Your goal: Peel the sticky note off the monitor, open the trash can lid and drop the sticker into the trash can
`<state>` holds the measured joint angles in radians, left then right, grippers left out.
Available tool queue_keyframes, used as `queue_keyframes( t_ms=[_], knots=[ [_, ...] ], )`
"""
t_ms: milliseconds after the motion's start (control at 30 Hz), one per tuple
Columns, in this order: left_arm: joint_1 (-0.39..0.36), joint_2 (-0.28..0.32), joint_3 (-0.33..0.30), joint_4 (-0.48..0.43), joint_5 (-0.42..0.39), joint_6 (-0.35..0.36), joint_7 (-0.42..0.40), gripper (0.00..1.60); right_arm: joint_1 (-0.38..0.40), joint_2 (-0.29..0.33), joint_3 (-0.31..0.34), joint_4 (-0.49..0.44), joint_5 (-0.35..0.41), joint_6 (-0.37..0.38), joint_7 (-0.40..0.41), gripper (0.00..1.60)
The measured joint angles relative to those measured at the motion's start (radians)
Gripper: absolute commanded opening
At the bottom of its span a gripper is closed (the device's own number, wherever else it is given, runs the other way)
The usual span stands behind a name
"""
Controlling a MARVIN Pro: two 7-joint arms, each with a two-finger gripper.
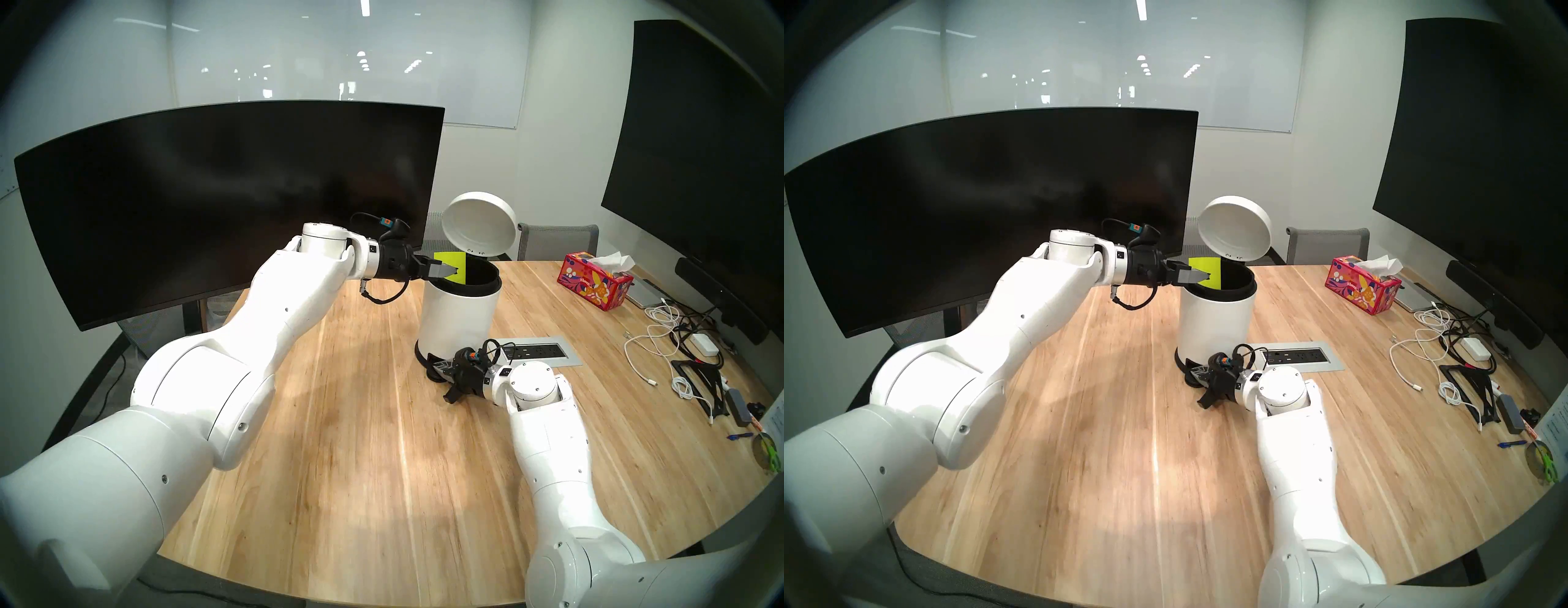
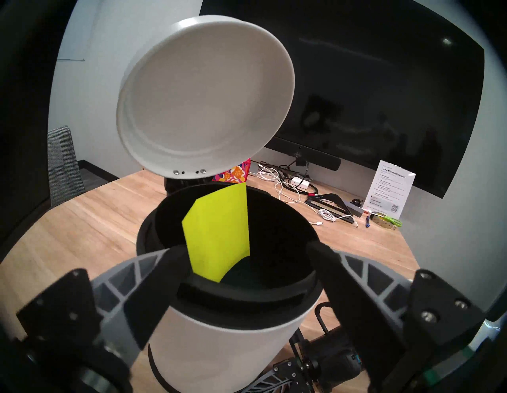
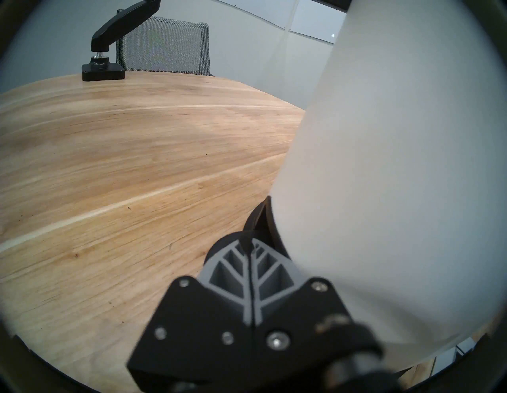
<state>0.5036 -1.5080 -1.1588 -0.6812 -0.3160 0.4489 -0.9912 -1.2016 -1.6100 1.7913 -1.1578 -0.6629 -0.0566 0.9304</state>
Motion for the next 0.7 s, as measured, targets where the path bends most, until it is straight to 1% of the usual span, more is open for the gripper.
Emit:
queue_keyframes(
  t_ms=[700],
  knots=[
    [-0.005, 0.025, -0.009, 0.014, 0.002, -0.024, -0.023, 1.55, 0.0, -0.001, 0.002, 0.0, -0.002, -0.002, 0.001, 0.0]
  ],
)
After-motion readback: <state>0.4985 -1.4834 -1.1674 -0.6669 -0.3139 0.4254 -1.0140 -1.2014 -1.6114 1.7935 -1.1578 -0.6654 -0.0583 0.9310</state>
